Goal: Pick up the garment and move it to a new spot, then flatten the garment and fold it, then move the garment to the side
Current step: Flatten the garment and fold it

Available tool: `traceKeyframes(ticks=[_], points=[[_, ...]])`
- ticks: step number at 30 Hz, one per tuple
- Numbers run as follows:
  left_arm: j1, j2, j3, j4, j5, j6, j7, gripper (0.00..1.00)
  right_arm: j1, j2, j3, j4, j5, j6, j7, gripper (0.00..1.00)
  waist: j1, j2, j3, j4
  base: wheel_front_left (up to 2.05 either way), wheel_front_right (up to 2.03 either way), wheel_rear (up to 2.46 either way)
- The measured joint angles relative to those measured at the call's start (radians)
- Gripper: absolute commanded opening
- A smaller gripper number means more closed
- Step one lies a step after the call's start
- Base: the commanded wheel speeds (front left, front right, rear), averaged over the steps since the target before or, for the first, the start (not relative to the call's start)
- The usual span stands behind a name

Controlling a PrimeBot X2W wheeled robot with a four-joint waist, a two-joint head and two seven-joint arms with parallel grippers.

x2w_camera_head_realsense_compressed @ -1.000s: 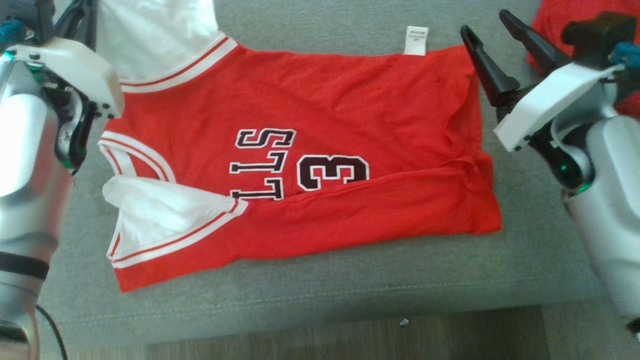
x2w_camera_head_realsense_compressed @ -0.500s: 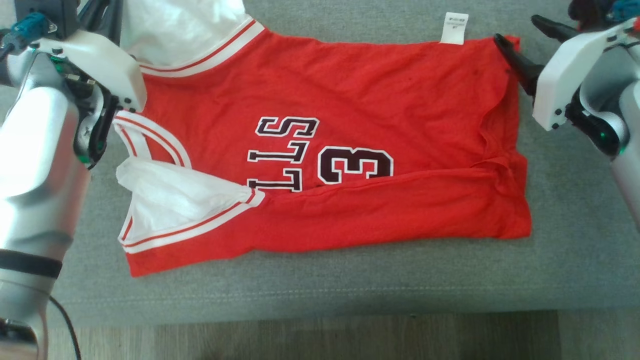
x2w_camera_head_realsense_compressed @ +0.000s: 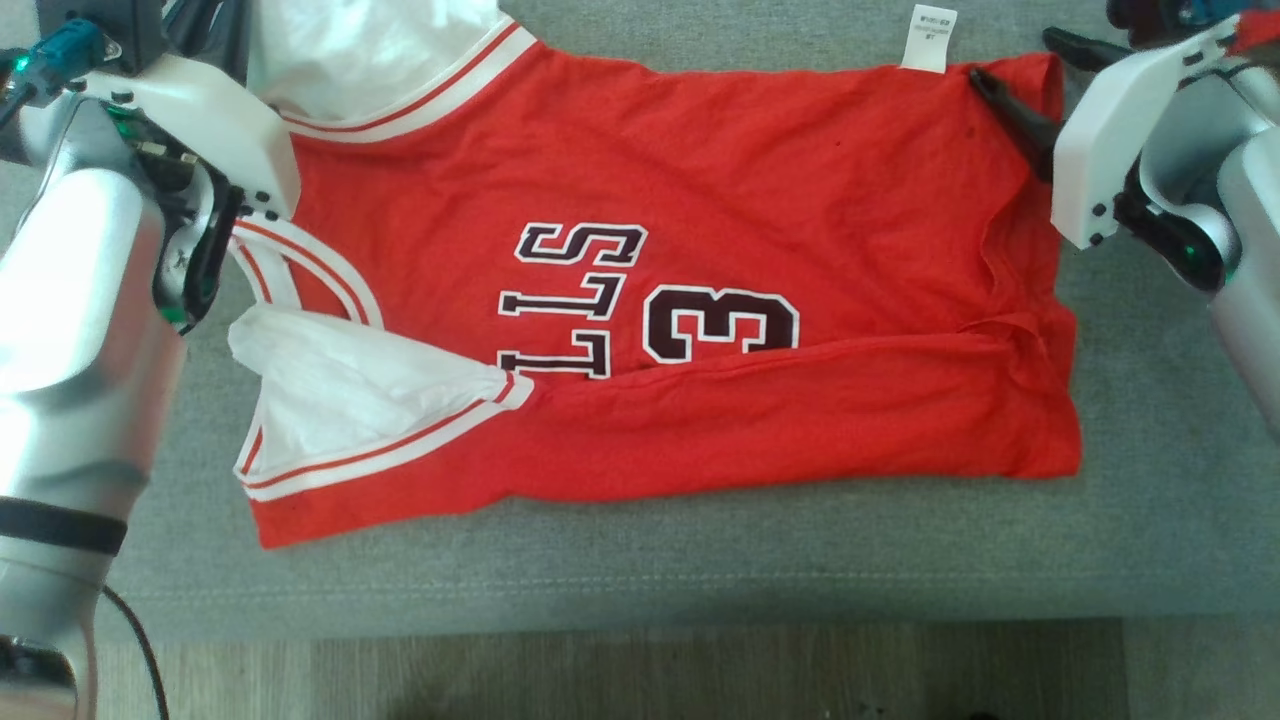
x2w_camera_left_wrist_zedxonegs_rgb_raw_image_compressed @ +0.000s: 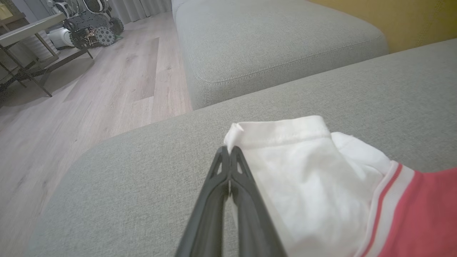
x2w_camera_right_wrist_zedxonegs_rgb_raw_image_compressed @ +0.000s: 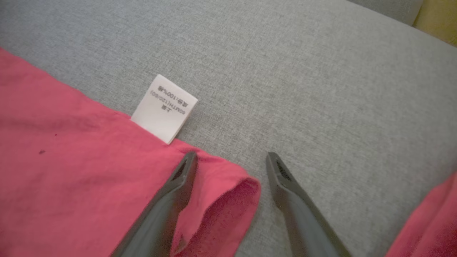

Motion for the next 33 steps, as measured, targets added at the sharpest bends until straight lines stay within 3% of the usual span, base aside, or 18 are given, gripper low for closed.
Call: traceKeyframes(ticks=[1,10,18,33], points=[[0.000,0.000,-0.001,0.000,0.000,0.000,0.000,0.00,-0.005,0.000,0.007,0.004,0.004,0.000,0.002,0.00,0.0000,0.0000,0.001,0.000,0.00,0.00,0.00],[0.000,0.001,-0.001,0.011,-0.002,0.018,-0.007,0.00,-0.036,-0.007,0.080,0.019,0.004,0.000,-0.011,0.00,0.0000,0.0000,-0.010,-0.003,0.00,0.00,0.00],[-0.010,0.002,0.006,0.055,-0.019,0.028,-0.020,0.00,-0.085,-0.004,0.088,0.077,-0.049,0.000,-0.156,0.00,0.0000,0.0000,-0.021,-0.011,0.00,0.00,0.00],[-0.102,-0.027,0.035,0.194,-0.036,0.052,-0.105,0.00,-0.156,0.096,-0.007,0.277,-0.226,0.001,-0.406,0.00,0.0000,0.0000,-0.031,-0.015,0.00,0.00,0.00]])
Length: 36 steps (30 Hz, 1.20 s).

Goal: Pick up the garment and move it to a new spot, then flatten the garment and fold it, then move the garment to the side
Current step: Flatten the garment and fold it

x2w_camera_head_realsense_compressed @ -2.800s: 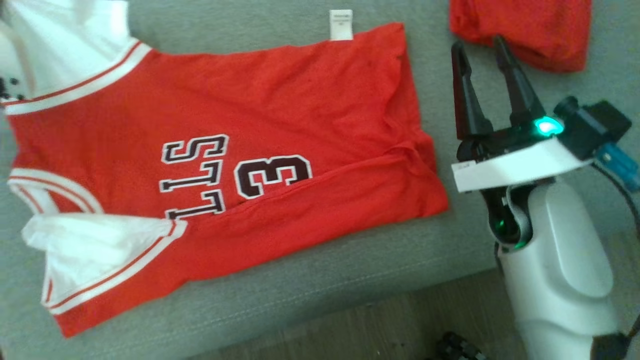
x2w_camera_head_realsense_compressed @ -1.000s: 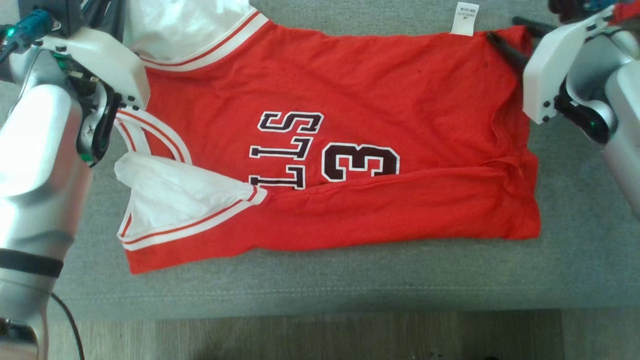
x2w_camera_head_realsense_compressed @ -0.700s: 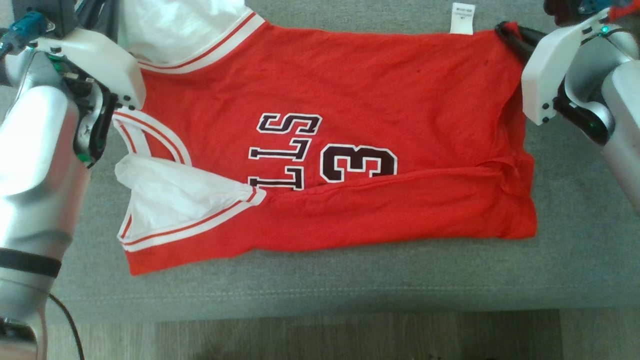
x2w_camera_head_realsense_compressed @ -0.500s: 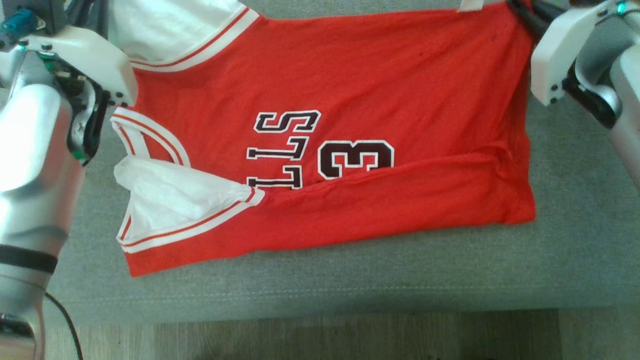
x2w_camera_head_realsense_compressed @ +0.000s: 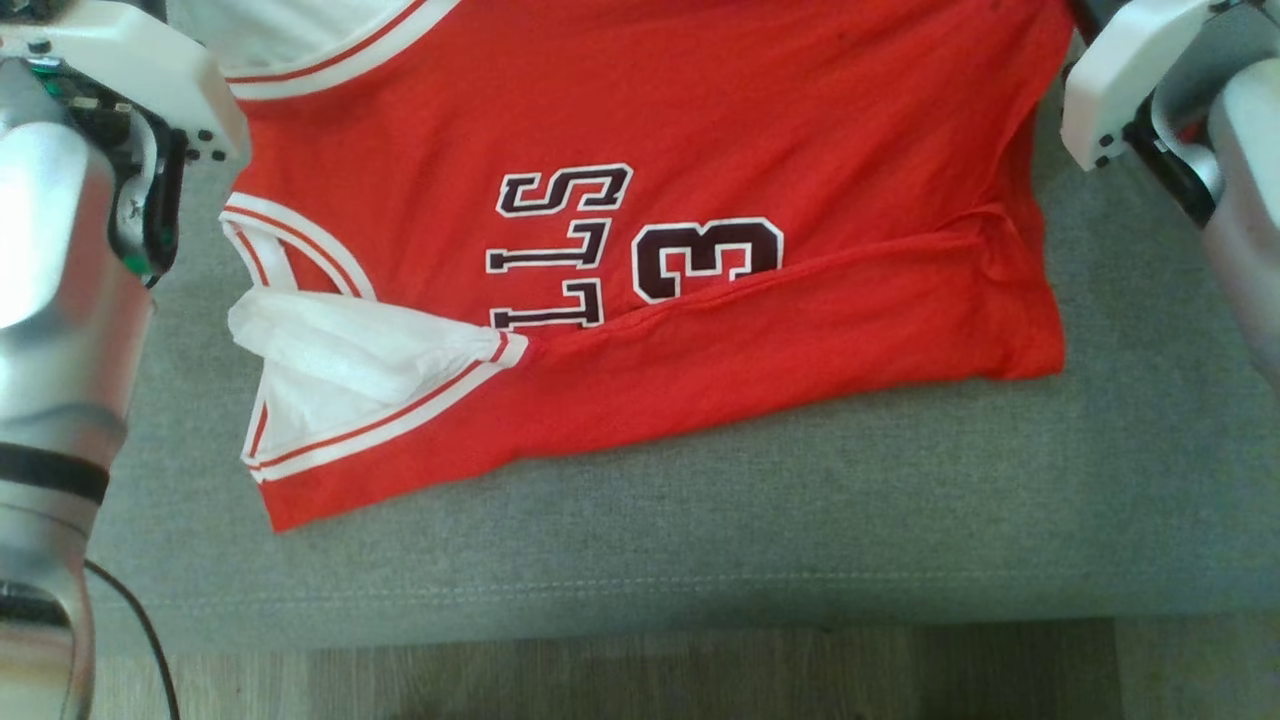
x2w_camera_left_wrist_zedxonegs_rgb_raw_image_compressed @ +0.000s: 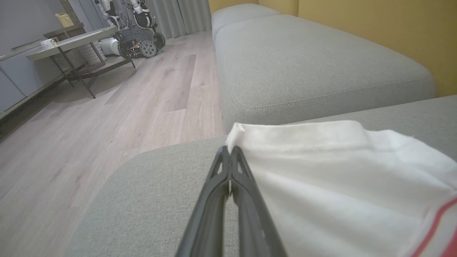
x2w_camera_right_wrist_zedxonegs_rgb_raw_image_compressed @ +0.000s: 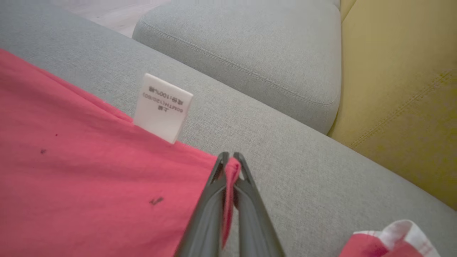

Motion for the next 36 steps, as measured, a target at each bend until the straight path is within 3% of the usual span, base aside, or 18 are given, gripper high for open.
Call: traceKeyframes(ticks=[13,26,36], points=[[0.022,-0.001,-0.004,0.023,0.000,-0.037,-0.034,0.00,0.040,0.041,-0.045,0.059,-0.037,0.000,-0.159,0.00,0.0000,0.0000,-0.034,-0.002,0.00,0.00,0.00],[0.260,0.107,-0.047,-0.168,0.009,-0.054,-0.034,0.00,0.225,0.014,-0.075,-0.049,-0.101,0.000,-0.201,0.00,-0.0001,0.0000,-0.124,0.008,0.00,0.00,0.00],[0.442,0.226,-0.165,-0.370,0.100,-0.034,0.066,0.00,0.362,-0.039,-0.046,-0.123,-0.103,0.000,-0.164,0.00,-0.0001,0.0000,-0.172,0.020,0.00,0.00,0.00]])
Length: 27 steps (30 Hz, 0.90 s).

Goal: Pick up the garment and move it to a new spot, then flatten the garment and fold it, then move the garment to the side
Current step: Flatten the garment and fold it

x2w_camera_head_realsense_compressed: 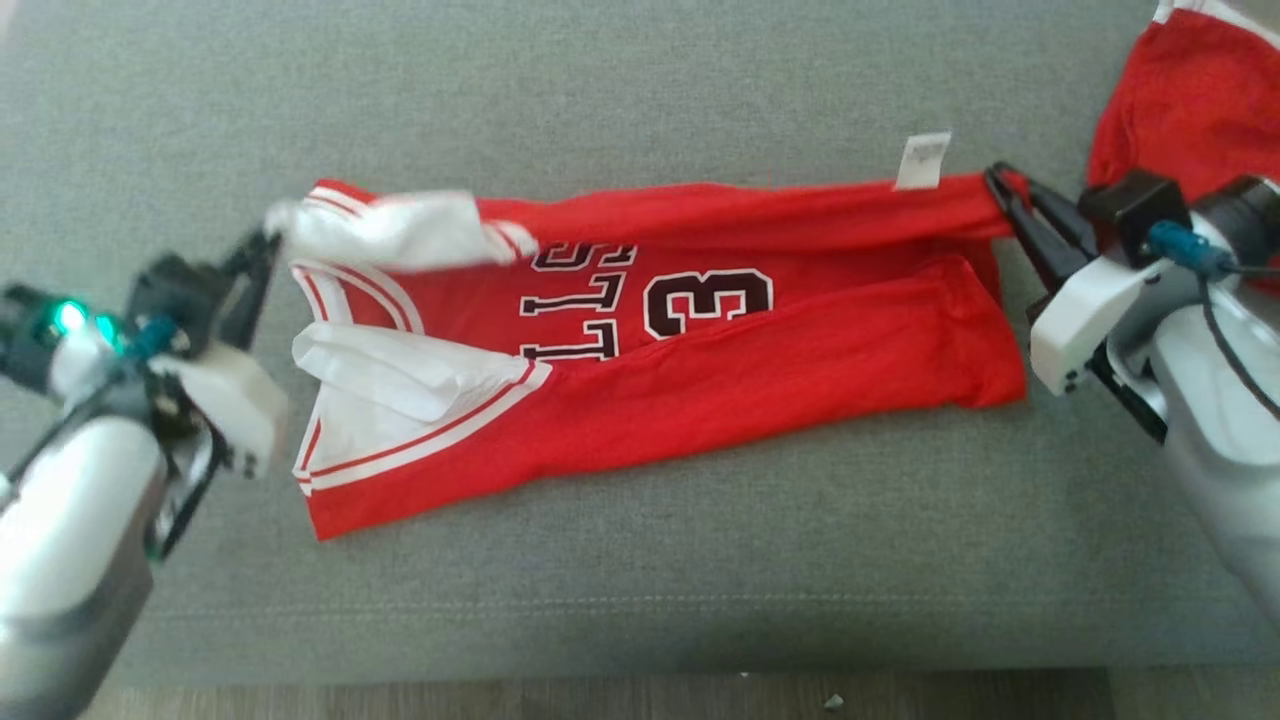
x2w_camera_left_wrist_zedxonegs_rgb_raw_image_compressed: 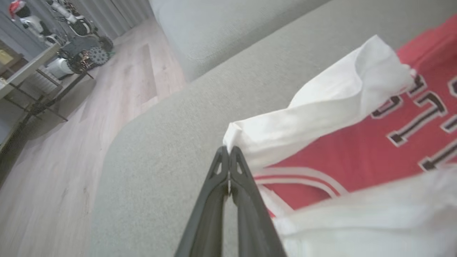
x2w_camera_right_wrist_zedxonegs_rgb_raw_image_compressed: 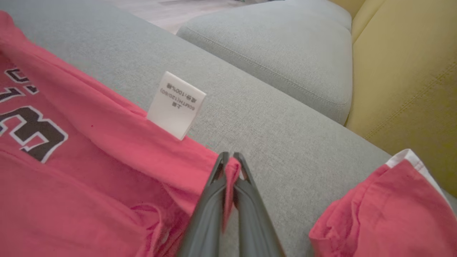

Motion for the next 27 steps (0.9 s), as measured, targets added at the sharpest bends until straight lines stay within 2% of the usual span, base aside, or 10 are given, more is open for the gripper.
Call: traceKeyframes(ticks=[6,9,13,14,15,16,17,19,20,27], points=[[0.079,0.048,-0.042,-0.079,0.010,0.005,0.068,0.00,0.041,-0.031,0.048,-0.055,0.020,0.000,0.057,0.00,0.0000,0.0000,-0.019,0.004,0.00,0.00,0.00],[0.120,0.071,-0.077,-0.116,0.010,-0.028,0.123,0.00,0.062,-0.055,0.082,-0.097,0.038,0.000,0.092,0.00,0.0000,0.0000,-0.028,0.005,0.00,0.00,0.00],[0.155,0.085,-0.094,-0.156,0.007,-0.028,0.153,0.00,0.076,-0.083,0.099,-0.143,0.085,0.000,0.164,0.00,0.0000,0.0000,-0.035,0.003,0.00,0.00,0.00],[0.156,0.087,-0.096,-0.163,0.007,-0.028,0.157,0.00,0.081,-0.088,0.106,-0.156,0.102,0.000,0.185,0.28,0.0000,0.0000,-0.036,0.002,0.00,0.00,0.00],[0.156,0.091,-0.099,-0.173,0.007,-0.030,0.163,0.00,0.090,-0.092,0.113,-0.170,0.120,0.000,0.207,0.80,0.0000,0.0000,-0.038,0.002,0.00,0.00,0.00],[0.156,0.093,-0.103,-0.180,0.007,-0.036,0.170,0.00,0.099,-0.099,0.124,-0.185,0.131,0.000,0.222,1.00,0.0000,0.0000,-0.039,0.002,0.00,0.00,0.00],[0.156,0.094,-0.105,-0.185,0.007,-0.037,0.172,0.00,0.110,-0.106,0.128,-0.201,0.139,0.000,0.233,1.00,0.0000,0.0000,-0.040,0.001,0.00,0.00,0.00],[0.162,0.097,-0.107,-0.194,-0.001,-0.043,0.178,0.73,0.125,-0.122,0.132,-0.227,0.165,0.000,0.267,1.00,0.0000,0.0000,-0.044,-0.001,0.00,0.00,0.00],[0.169,0.100,-0.109,-0.198,-0.008,-0.046,0.178,1.00,0.130,-0.134,0.133,-0.241,0.172,0.000,0.283,1.00,0.0000,0.0000,-0.047,-0.002,0.00,0.00,0.00],[0.213,0.101,-0.084,-0.214,-0.055,0.004,0.158,1.00,0.134,-0.177,0.054,-0.318,0.194,0.000,0.323,1.00,0.0000,0.0000,-0.076,-0.011,0.00,0.00,0.00]])
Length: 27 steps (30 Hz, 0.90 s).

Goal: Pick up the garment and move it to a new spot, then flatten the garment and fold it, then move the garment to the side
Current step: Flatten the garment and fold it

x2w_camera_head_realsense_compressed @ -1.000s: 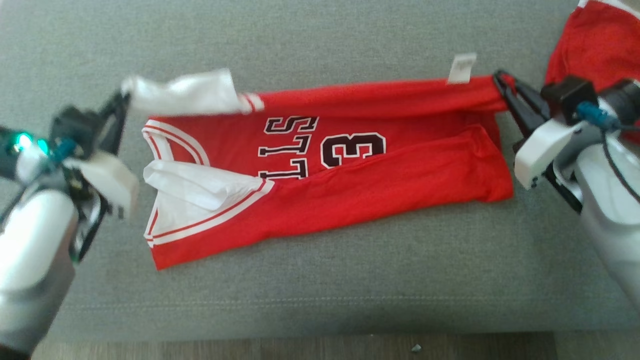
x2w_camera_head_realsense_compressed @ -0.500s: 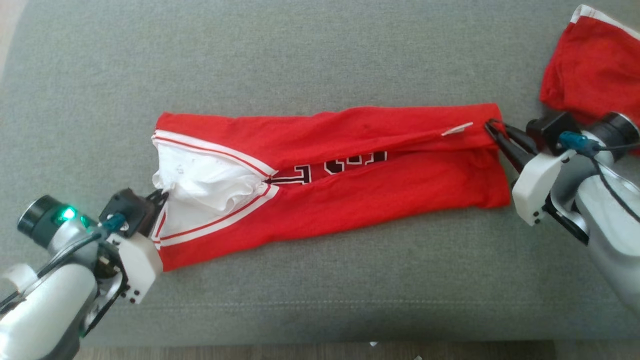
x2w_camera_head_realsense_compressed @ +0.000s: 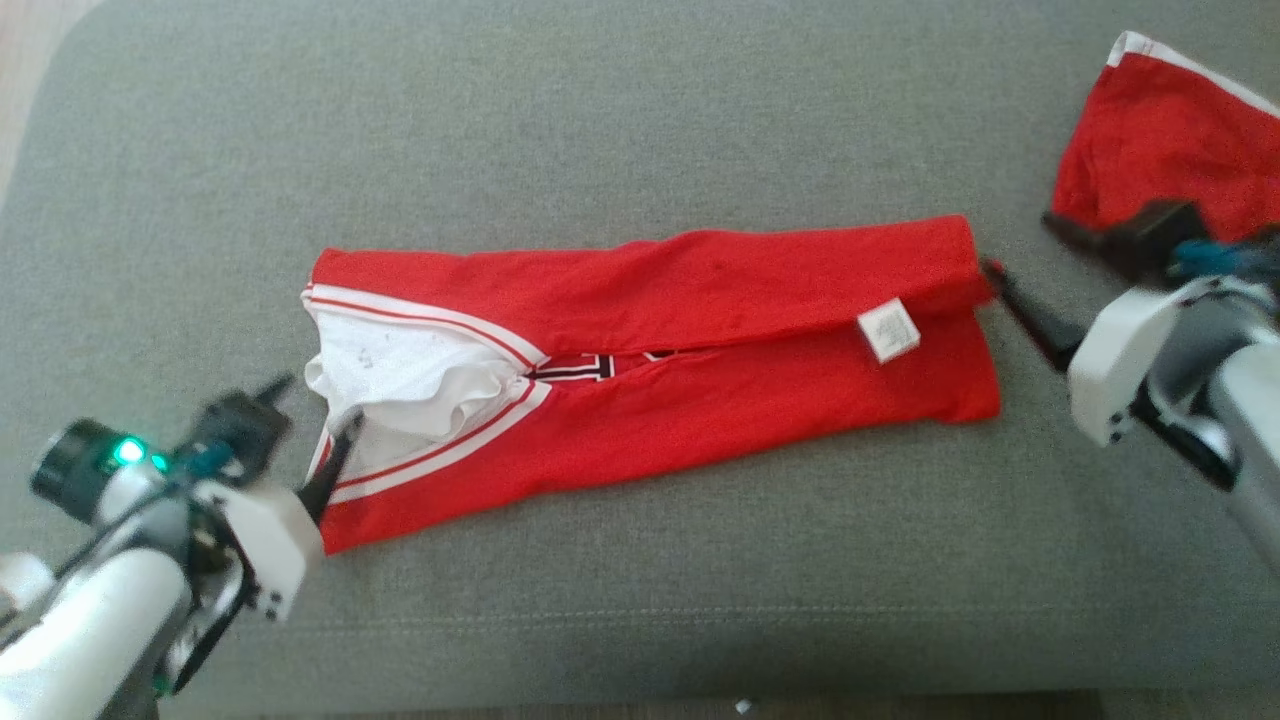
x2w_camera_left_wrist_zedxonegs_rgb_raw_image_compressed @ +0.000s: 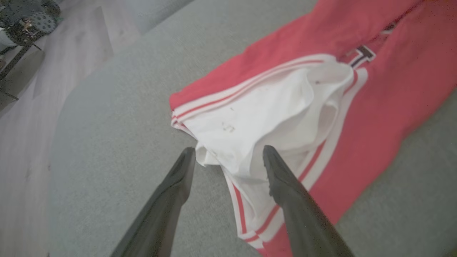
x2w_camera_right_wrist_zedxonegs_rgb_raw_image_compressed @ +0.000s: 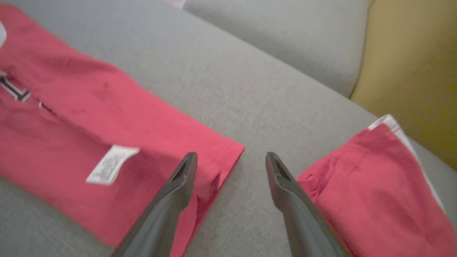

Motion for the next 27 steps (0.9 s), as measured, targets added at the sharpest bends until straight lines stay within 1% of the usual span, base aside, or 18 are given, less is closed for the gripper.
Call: traceKeyframes(ticks=[2,5,8,11,14,18,21,23,24,25,27], points=[[0.002,-0.010,0.035,-0.008,-0.032,0.032,-0.021,1.00,0.009,0.005,-0.056,-0.016,0.000,0.000,-0.019,1.00,0.0000,0.0000,-0.008,-0.002,0.00,0.00,0.00],[0.016,-0.055,0.114,-0.028,-0.123,0.083,-0.071,1.00,0.043,0.034,-0.156,-0.033,0.010,0.000,-0.049,1.00,0.0000,0.0000,-0.023,-0.001,0.00,0.00,0.00],[0.046,-0.110,0.176,-0.045,-0.196,0.126,-0.128,1.00,0.091,0.088,-0.253,-0.056,0.007,0.000,-0.085,1.00,0.0000,0.0000,-0.043,0.001,0.00,0.00,0.00],[0.076,-0.149,0.223,-0.058,-0.236,0.163,-0.190,1.00,0.142,0.152,-0.361,-0.082,-0.005,0.000,-0.121,1.00,0.0000,0.0000,-0.064,0.004,0.00,0.00,0.00],[0.091,-0.199,0.267,-0.065,-0.267,0.191,-0.234,1.00,0.194,0.212,-0.467,-0.109,-0.052,0.000,-0.160,1.00,0.0000,0.0000,-0.085,0.008,0.00,0.00,0.00],[0.116,-0.271,0.320,-0.077,-0.284,0.203,-0.262,1.00,0.274,0.310,-0.594,-0.159,-0.106,0.000,-0.205,1.00,0.0000,0.0000,-0.107,0.013,0.00,0.00,0.00],[0.148,-0.332,0.373,-0.082,-0.277,0.207,-0.263,1.00,0.341,0.383,-0.662,-0.198,-0.144,0.000,-0.231,1.00,0.0000,0.0000,-0.121,0.016,0.00,0.00,0.00],[0.175,-0.378,0.418,-0.097,-0.244,0.203,-0.264,1.00,0.384,0.424,-0.697,-0.227,-0.165,0.000,-0.241,1.00,0.0000,0.0000,-0.127,0.016,0.00,0.00,0.00],[0.188,-0.399,0.437,-0.100,-0.221,0.196,-0.264,1.00,0.402,0.442,-0.710,-0.236,-0.171,0.000,-0.247,1.00,0.0000,0.0000,-0.130,0.015,0.00,0.00,0.00],[0.215,-0.438,0.468,-0.100,-0.168,0.181,-0.264,1.00,0.435,0.474,-0.729,-0.251,-0.192,0.000,-0.249,1.00,0.0000,0.0000,-0.137,0.014,0.00,0.00,0.00],[0.246,-0.475,0.504,-0.100,-0.121,0.165,-0.264,1.00,0.467,0.500,-0.744,-0.266,-0.215,0.000,-0.264,1.00,0.0000,0.0000,-0.145,0.012,0.00,0.00,0.00]])
